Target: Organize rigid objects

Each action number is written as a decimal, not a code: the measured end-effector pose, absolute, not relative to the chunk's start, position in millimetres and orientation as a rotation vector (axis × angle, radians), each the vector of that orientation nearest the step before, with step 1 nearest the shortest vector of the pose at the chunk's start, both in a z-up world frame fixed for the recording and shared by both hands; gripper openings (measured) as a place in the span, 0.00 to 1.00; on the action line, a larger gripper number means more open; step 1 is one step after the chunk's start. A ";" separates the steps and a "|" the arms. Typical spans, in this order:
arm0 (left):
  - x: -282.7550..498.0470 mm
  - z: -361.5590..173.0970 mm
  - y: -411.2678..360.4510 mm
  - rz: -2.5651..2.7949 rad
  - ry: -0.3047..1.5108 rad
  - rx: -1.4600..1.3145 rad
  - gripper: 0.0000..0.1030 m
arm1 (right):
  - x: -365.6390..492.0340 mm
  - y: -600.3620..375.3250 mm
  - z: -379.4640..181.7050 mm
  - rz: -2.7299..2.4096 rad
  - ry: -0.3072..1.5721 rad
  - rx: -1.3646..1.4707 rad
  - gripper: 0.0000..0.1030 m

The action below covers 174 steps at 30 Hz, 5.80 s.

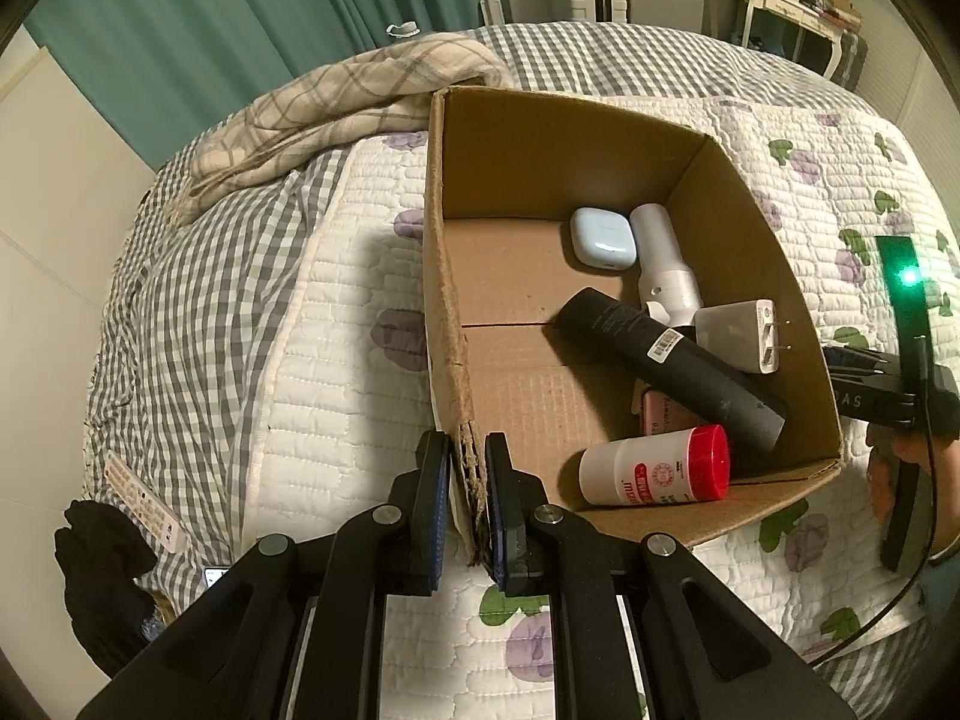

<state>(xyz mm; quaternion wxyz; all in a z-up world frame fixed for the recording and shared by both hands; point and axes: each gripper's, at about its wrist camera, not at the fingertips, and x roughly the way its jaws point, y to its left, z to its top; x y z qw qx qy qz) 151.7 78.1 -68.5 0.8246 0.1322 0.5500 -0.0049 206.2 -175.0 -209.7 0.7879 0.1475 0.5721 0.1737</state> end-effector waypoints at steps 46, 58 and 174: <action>152.5 -70.4 79.8 -0.017 1.172 0.274 0.10 | 228.1 -41.4 -87.6 0.635 0.978 0.107 0.25; 153.5 -70.6 78.8 -0.019 1.171 0.265 0.10 | 230.7 -40.7 -99.6 0.508 0.981 0.032 0.60; -52.6 11.8 10.1 0.070 0.330 0.105 0.96 | -40.1 -175.5 11.7 0.088 0.366 0.025 1.00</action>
